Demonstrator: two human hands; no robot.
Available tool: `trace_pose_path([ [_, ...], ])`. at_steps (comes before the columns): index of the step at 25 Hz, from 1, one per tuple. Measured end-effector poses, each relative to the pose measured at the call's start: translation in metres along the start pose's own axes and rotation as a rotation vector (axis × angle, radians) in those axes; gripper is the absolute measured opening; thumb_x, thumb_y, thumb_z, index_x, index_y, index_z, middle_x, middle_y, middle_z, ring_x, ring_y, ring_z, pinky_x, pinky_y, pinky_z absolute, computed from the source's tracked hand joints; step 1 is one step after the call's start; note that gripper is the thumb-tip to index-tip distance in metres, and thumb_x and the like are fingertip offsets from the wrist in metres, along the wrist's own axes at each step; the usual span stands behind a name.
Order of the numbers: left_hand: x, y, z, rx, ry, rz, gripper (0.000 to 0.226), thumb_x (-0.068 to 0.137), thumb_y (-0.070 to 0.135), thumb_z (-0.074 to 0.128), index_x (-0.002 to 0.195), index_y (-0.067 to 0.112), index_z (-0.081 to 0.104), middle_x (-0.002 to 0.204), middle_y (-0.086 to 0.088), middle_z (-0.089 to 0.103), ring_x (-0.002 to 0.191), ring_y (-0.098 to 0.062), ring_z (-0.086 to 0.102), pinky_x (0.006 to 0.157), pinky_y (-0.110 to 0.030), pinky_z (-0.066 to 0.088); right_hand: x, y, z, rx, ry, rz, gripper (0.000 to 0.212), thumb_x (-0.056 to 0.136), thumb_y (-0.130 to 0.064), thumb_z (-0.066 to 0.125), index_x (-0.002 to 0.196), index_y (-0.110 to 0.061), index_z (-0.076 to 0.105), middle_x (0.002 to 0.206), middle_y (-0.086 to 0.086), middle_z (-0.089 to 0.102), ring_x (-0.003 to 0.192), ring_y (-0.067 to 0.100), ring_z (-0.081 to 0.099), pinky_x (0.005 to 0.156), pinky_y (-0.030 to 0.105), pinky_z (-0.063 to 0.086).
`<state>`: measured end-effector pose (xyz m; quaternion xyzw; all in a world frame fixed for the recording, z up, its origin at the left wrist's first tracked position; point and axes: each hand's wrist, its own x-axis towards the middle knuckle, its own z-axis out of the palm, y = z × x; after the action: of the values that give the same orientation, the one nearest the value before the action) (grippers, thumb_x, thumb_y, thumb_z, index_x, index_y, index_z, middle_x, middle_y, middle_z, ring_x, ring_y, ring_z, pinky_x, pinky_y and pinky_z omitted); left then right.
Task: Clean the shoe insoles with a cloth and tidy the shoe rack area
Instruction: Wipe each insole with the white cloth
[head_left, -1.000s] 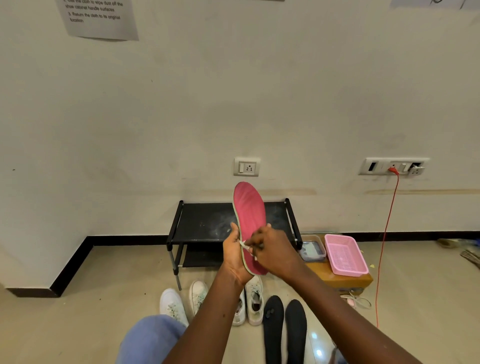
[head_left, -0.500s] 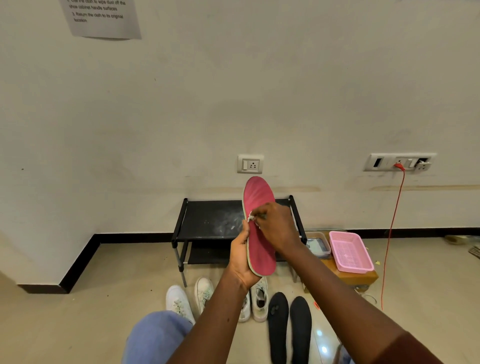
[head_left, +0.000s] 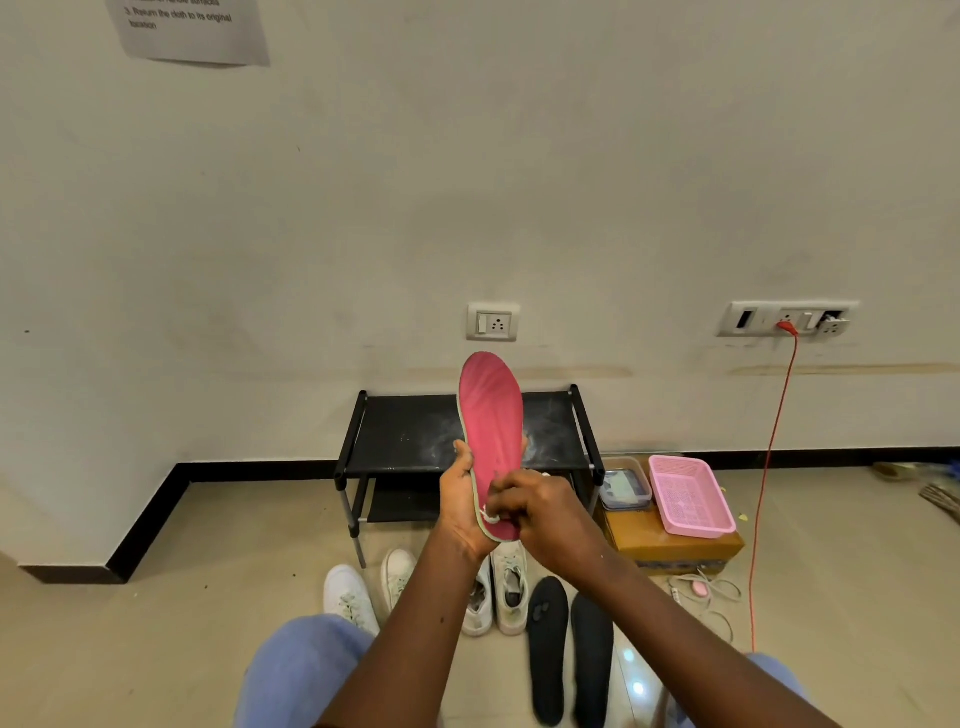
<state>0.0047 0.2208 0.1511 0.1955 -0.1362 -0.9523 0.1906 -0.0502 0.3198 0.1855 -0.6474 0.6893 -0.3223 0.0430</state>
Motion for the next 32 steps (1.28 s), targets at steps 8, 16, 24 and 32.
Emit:
trace_pose_path([
  [8, 0.001, -0.008, -0.003, -0.049, -0.076, 0.061, 0.057, 0.085, 0.05, 0.051, 0.114, 0.002, 0.056, 0.093, -0.012, 0.059, 0.087, -0.026, 0.063, 0.077, -0.036, 0.057, 0.024, -0.01, 0.003, -0.078, 0.107, 0.158, 0.027, 0.082, 0.007, 0.051, 0.094, -0.004, 0.072, 0.095, 0.012, 0.066, 0.082, 0.025, 0.063, 0.08, 0.033, 0.053],
  [16, -0.001, 0.012, 0.002, 0.055, 0.03, 0.042, 0.065, 0.09, 0.061, 0.035, 0.107, 0.003, 0.058, 0.08, -0.011, 0.062, 0.061, -0.02, 0.063, 0.059, -0.028, 0.056, -0.002, 0.003, 0.009, -0.02, 0.109, -0.034, 0.022, 0.062, 0.007, 0.06, 0.073, -0.006, 0.073, 0.078, 0.006, 0.068, 0.066, 0.02, 0.065, 0.06, 0.025, 0.056],
  [24, -0.001, 0.001, 0.006, 0.075, 0.017, 0.132, 0.052, 0.095, 0.042, 0.04, 0.12, -0.001, 0.056, 0.093, -0.017, 0.068, 0.078, -0.028, 0.07, 0.071, -0.037, 0.058, 0.013, 0.01, 0.007, -0.042, 0.182, 0.207, 0.016, 0.079, 0.006, 0.061, 0.089, 0.0, 0.072, 0.089, 0.014, 0.063, 0.076, 0.025, 0.061, 0.067, 0.028, 0.052],
  [32, 0.003, 0.003, 0.0, -0.1, -0.025, 0.147, 0.059, 0.095, 0.049, 0.037, 0.097, 0.001, 0.071, 0.093, -0.01, 0.068, 0.063, -0.019, 0.066, 0.058, -0.027, 0.055, -0.007, 0.009, 0.012, -0.036, 0.093, 0.032, 0.026, 0.067, 0.012, 0.065, 0.084, -0.006, 0.073, 0.088, 0.009, 0.065, 0.075, 0.022, 0.064, 0.067, 0.026, 0.055],
])
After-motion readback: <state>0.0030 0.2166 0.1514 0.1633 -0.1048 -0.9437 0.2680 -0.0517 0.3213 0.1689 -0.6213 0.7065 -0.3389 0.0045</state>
